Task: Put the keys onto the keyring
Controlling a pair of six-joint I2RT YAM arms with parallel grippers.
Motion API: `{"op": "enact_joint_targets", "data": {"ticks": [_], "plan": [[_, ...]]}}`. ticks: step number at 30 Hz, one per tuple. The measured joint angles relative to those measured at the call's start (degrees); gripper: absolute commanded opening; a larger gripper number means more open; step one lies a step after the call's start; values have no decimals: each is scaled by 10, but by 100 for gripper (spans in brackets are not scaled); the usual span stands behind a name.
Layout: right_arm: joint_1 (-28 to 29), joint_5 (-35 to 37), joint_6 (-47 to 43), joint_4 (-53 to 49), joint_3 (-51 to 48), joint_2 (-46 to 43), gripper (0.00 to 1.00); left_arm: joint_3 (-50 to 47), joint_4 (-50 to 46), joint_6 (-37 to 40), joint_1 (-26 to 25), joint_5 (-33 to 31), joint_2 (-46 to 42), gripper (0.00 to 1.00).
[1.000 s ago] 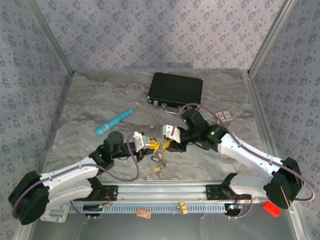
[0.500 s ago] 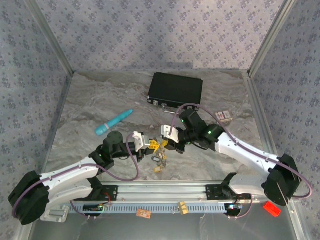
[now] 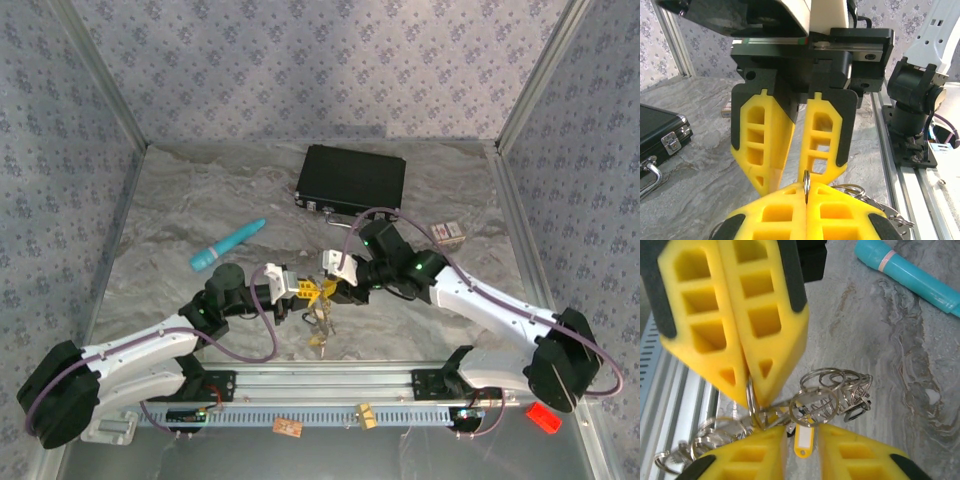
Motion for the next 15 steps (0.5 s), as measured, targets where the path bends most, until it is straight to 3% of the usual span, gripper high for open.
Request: {"op": "enact_joint_targets", "data": {"ticks": [5, 15], "plan": [[-16, 2, 11, 3, -26, -38, 33, -5, 6, 0, 1, 2, -5, 0], [4, -21, 41, 41, -50, -27, 39, -6, 10, -2, 9, 20, -9, 0]]}}
